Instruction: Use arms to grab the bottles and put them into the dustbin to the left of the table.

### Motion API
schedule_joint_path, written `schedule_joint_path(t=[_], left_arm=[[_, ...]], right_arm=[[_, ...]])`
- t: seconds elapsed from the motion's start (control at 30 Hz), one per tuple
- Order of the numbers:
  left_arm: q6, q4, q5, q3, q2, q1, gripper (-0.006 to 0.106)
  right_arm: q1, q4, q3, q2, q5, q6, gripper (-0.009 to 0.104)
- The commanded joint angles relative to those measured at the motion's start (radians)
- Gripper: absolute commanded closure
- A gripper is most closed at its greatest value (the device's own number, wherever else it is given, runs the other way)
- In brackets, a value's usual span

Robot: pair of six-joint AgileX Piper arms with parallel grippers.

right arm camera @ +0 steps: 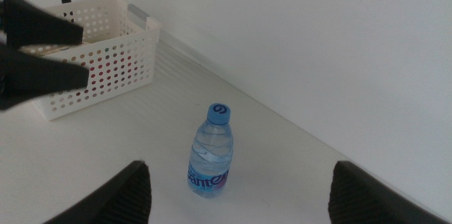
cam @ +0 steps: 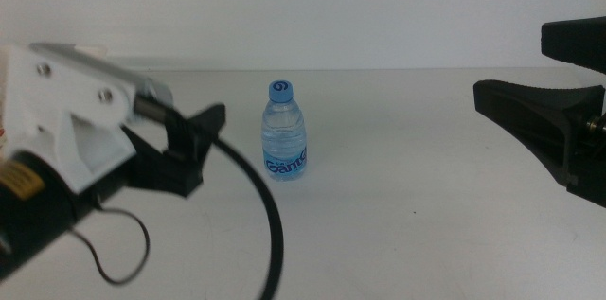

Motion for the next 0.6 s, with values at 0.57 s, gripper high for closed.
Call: schedule_joint_path(t=[0.57], left_arm=[[-0.378, 0.397, -0.494, 0.228, 0.215, -0.021, 0.01]], right_arm=[[0.003, -0.005, -0.024, -0.002, -0.073, -0.009, 0.03]])
